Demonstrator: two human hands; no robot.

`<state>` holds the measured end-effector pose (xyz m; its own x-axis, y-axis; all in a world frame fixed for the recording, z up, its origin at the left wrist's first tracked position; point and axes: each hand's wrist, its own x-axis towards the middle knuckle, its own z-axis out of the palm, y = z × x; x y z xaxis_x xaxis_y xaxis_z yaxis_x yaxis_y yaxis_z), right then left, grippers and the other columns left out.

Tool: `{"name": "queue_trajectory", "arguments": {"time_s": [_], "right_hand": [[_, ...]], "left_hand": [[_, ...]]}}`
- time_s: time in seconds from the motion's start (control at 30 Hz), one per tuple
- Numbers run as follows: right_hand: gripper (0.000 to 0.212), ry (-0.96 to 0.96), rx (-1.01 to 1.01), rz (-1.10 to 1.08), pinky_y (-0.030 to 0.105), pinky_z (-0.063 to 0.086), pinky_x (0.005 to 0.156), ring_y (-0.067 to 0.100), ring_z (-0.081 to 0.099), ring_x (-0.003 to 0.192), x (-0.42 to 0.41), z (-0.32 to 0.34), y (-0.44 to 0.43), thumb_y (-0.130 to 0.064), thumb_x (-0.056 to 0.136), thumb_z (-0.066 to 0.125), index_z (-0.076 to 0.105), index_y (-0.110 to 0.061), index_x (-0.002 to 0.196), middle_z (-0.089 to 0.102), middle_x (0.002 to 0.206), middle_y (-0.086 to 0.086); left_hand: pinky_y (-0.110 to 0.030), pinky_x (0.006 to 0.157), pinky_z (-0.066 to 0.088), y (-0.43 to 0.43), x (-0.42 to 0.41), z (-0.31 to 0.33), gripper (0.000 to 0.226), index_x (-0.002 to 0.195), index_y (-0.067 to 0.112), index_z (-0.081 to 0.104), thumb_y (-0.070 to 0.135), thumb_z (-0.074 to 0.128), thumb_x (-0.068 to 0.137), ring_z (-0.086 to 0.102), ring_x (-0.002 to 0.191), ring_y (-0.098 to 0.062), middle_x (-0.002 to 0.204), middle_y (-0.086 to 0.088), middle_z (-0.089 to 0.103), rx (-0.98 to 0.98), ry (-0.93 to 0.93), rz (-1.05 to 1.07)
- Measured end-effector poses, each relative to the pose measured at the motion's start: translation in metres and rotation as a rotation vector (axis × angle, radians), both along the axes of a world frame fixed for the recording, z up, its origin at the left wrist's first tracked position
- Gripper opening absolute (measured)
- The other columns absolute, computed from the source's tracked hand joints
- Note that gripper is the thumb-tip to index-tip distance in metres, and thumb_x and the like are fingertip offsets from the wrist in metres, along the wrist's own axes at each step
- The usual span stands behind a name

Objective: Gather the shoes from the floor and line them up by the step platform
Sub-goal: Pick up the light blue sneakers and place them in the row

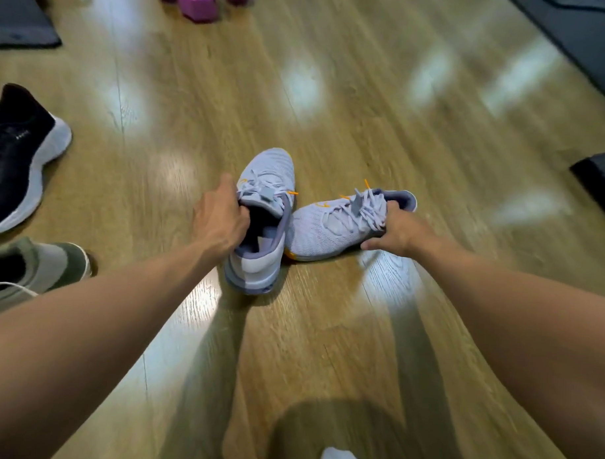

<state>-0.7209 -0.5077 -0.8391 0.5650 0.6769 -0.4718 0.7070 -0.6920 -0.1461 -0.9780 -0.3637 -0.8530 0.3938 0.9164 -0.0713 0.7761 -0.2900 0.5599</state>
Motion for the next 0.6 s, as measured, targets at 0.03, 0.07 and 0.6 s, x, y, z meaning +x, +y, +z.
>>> {"name": "queue_trajectory", "arguments": {"time_s": [0.03,0.07,0.6], "right_hand": [[0.073,-0.061,0.007,0.036,0.047,0.035,0.104,0.030,0.057,0.107,-0.001,-0.003,0.002,-0.040,0.071,0.079,0.038,-0.005,0.121,0.062,0.108,0.010],[0.073,-0.124,0.038,0.069,0.043,0.035,0.102,0.030,0.058,0.105,-0.004,-0.004,0.006,-0.039,0.072,0.078,0.037,-0.003,0.121,0.063,0.105,0.012],[0.016,0.695,0.787,-0.623,0.037,0.054,0.079,0.021,0.065,0.084,-0.065,0.015,0.073,-0.019,0.090,0.063,0.061,-0.011,0.104,0.066,0.100,0.011]], "left_hand": [[-0.042,0.067,0.041,0.000,-0.003,-0.001,0.015,0.097,0.010,0.039,0.008,0.045,0.083,0.054,0.086,-0.045,0.095,-0.026,0.058,-0.002,0.002,0.002],[-0.042,0.068,0.041,0.001,-0.006,-0.002,0.015,0.098,0.010,0.040,0.008,0.045,0.084,0.054,0.087,-0.045,0.095,-0.026,0.059,-0.004,0.004,0.006],[-0.038,0.074,0.034,0.038,-0.057,0.001,0.024,0.110,0.005,0.047,0.005,0.045,0.086,0.051,0.103,-0.042,0.111,-0.024,0.056,-0.037,-0.019,0.403]]}}
